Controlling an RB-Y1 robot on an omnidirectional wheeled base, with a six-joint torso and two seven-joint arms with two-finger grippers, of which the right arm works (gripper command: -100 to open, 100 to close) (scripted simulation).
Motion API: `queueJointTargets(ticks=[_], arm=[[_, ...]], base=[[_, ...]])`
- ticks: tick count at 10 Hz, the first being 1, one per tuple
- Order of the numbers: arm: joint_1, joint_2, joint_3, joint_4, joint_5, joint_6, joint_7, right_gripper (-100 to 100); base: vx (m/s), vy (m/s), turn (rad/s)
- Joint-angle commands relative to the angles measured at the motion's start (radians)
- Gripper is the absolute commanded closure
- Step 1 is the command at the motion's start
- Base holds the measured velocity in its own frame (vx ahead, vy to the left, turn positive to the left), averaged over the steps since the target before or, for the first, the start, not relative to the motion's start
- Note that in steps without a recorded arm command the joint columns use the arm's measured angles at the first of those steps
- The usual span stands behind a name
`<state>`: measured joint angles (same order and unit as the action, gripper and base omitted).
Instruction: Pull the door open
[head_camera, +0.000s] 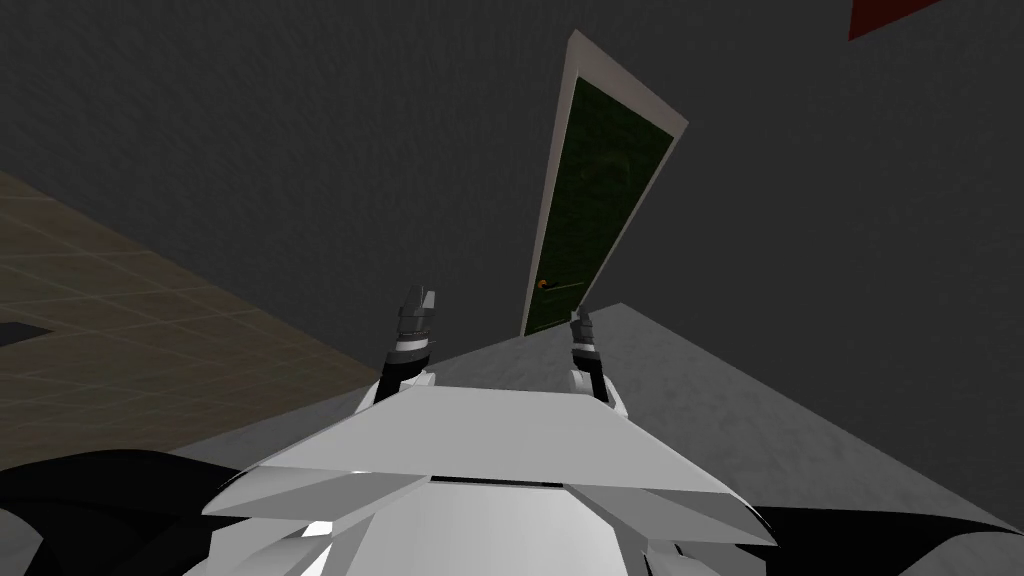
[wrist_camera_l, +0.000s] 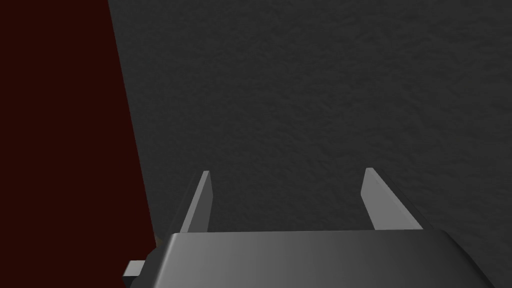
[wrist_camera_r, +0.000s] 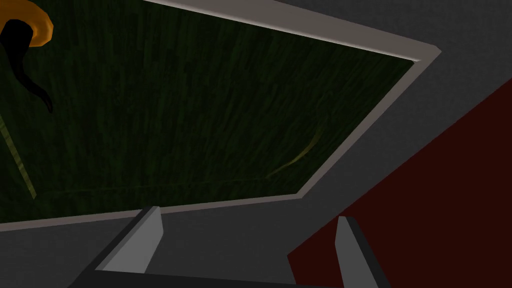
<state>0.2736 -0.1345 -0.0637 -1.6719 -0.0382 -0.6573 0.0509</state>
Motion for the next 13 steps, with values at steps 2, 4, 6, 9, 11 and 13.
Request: queueJointTargets(ticks=[2,4,6,9,11,13], arm=[[-0.030,-0.015,0.001,0.066,-0.006,-0.006,-0.013,-100],[-0.046,-0.025,0.001,0.118,-0.011,-0.009,-0.021,-100],[-0.063,-0.036,0.001,0.156,-0.015,-0.013,-0.030,-100],[-0.097,-0.056,0.001,0.232,-0.024,-0.019,-0.047,-100],[-0.114,-0.067,0.001,0.285,-0.029,-0.022,-0.056,-100],[-0.148,-0.087,0.002,0.352,-0.037,-0.029,-0.073,-100]], base=[[0.048,-0.065,0.090],[0.028,-0.055,0.099],[0.029,-0.056,0.100],[0.025,-0.077,0.143],[0.033,-0.080,0.093],[0.045,-0.104,0.215]])
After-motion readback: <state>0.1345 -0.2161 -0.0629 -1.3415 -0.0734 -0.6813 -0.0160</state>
